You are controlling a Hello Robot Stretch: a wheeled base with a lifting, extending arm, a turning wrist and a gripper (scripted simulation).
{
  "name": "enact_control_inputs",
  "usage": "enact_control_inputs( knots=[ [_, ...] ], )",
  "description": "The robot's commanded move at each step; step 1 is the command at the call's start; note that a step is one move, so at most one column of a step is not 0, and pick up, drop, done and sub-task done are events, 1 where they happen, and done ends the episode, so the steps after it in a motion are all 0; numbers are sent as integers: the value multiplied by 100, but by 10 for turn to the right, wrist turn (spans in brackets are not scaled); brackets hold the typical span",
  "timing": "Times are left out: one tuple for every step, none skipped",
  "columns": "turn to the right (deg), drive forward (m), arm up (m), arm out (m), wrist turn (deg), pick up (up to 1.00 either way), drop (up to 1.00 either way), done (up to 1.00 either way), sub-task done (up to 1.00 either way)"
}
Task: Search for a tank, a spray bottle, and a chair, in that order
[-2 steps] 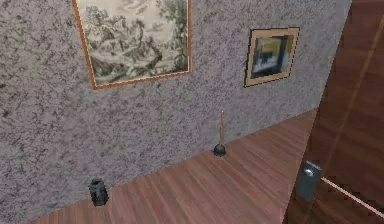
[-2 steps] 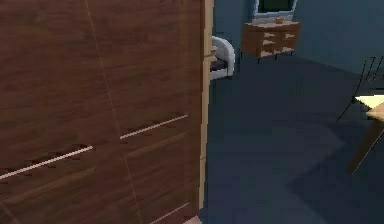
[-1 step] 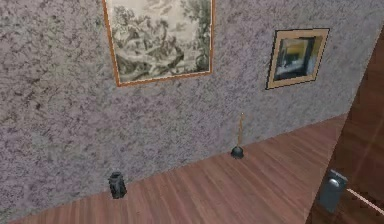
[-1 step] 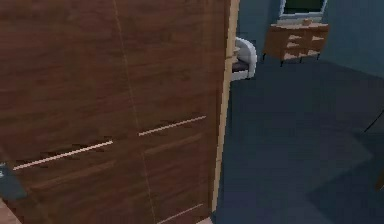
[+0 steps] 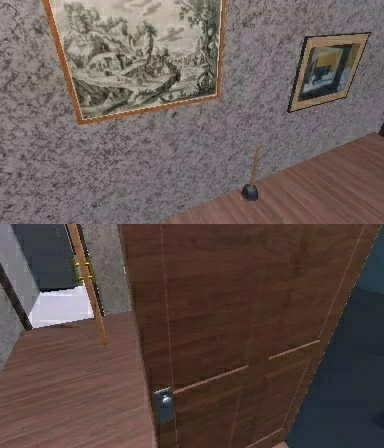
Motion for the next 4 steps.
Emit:
enact_control_inputs(
  knots=[
    [90,0,0,0,0,0,0,0,0],
    [0,55,0,0,0,0,0,0,0],
    [450,0,0,0,0,0,0,0,0],
    [90,0,0,0,0,0,0,0,0]
  ],
)
